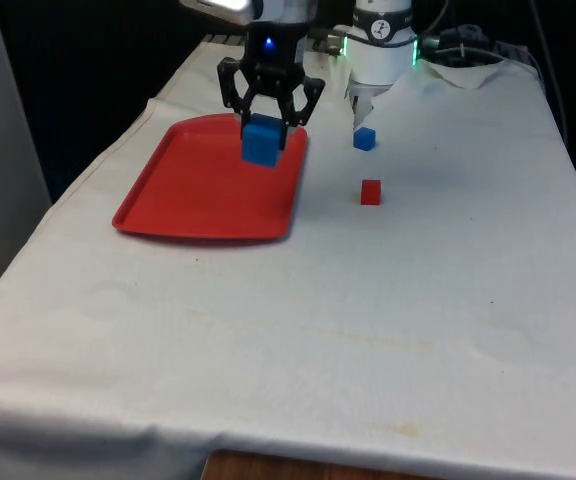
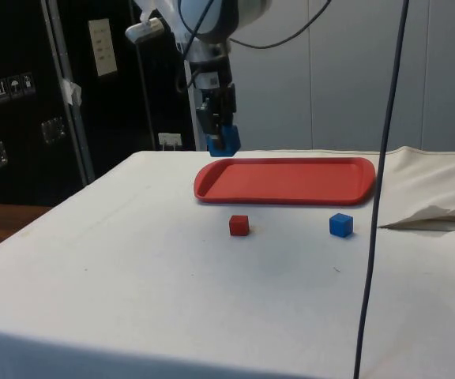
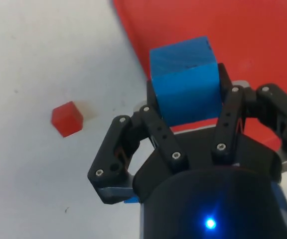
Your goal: Pick up the largest block and place it onto the tray.
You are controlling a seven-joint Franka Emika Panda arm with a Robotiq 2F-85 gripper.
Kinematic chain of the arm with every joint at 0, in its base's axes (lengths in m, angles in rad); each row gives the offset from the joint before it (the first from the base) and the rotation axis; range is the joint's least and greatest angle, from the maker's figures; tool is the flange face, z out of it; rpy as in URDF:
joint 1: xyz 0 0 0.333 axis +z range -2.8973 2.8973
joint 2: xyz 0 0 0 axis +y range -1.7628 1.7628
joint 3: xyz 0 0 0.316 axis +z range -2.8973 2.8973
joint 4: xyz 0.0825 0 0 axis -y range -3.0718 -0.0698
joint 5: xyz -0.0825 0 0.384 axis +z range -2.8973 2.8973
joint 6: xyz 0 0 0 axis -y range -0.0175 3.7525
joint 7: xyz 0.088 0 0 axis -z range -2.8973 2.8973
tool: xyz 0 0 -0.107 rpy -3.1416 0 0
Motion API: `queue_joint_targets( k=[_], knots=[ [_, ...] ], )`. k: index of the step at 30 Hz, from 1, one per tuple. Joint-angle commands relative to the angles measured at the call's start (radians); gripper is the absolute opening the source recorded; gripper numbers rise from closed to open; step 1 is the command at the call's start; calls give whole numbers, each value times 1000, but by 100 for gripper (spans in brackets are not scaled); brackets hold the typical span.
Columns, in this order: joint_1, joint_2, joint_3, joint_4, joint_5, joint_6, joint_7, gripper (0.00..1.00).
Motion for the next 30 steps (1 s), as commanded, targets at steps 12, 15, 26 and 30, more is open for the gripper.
queue_joint_targets(
  k=[12,15,26,30],
  knots=[
    [-27,1,-16,-96,33,127,-88,0],
    [-37,6,-19,-113,67,156,-127,0],
    [-49,50,-46,-114,186,180,-244,0],
    [-77,69,-44,-103,254,186,-319,0]
  ],
)
